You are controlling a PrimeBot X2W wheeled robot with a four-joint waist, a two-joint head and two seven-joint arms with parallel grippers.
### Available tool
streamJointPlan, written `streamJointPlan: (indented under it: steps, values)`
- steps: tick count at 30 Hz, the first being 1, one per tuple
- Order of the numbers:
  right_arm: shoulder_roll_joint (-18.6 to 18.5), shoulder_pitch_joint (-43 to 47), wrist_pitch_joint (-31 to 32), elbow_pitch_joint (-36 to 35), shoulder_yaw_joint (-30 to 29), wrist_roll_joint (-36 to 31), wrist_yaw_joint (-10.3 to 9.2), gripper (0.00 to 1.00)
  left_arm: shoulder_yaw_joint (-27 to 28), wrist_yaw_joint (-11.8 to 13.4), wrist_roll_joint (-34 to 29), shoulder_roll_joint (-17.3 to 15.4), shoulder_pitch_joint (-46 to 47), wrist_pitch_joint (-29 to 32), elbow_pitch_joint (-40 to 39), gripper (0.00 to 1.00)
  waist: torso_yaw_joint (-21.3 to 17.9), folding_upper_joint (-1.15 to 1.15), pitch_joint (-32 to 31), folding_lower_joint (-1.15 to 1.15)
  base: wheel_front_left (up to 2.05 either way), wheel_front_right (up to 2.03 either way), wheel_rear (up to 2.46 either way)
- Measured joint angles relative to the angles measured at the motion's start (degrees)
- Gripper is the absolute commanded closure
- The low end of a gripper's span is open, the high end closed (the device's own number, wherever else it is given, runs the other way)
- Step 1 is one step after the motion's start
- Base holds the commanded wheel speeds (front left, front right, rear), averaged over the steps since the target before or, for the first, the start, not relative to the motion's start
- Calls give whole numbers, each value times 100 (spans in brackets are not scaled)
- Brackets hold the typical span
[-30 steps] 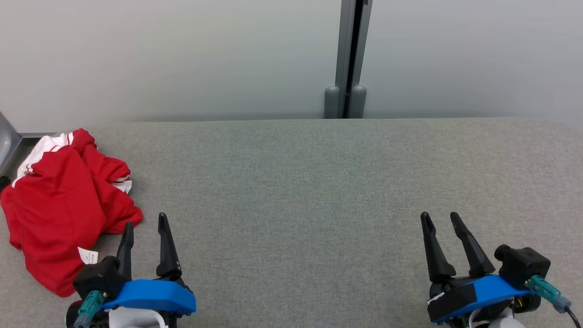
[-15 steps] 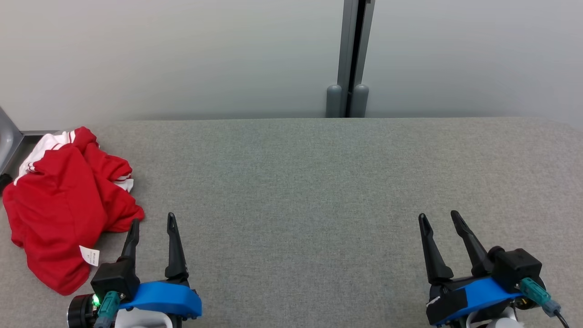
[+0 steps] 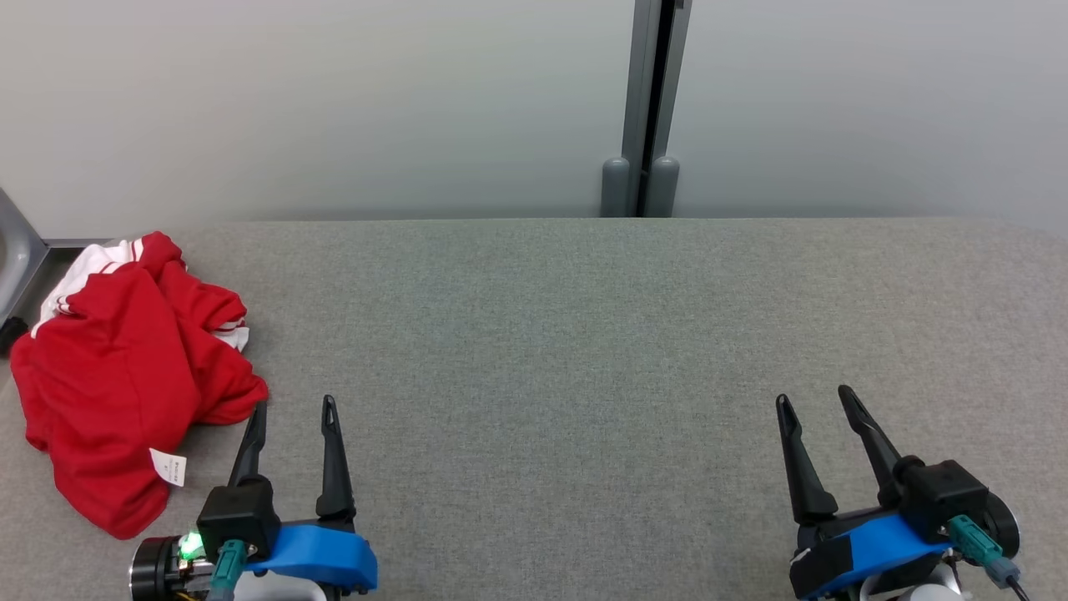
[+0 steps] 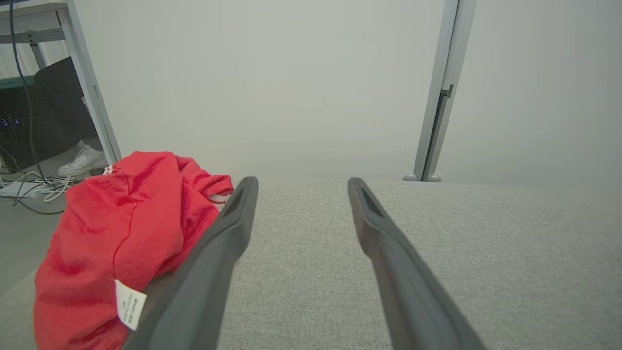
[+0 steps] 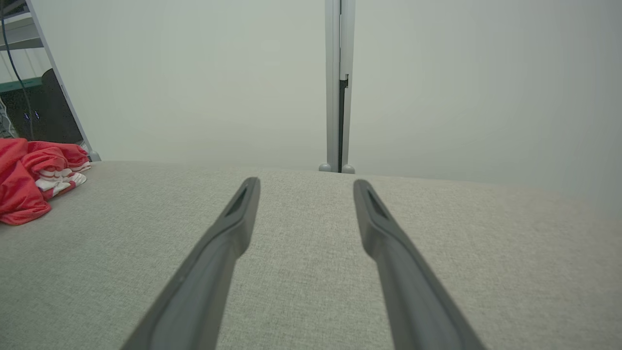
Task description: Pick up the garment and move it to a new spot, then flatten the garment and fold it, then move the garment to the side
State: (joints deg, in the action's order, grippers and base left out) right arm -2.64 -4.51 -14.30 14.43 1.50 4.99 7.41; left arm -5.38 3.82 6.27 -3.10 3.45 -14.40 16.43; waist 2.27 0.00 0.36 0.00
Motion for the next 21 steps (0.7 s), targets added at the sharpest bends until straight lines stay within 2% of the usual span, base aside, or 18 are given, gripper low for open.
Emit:
streamJointPlan:
  steps: [6,21]
  values:
    - [-1,10,-67,11,-4,-234,0,0,-38,1,-144,-2,-1,-60,87,0,-1,0,-4,0,0,0,0]
    - [-3,13,-68,137,-9,-77,0,0,-52,-14,20,-4,1,-60,286,0,6,0,-73,0,0,0,0]
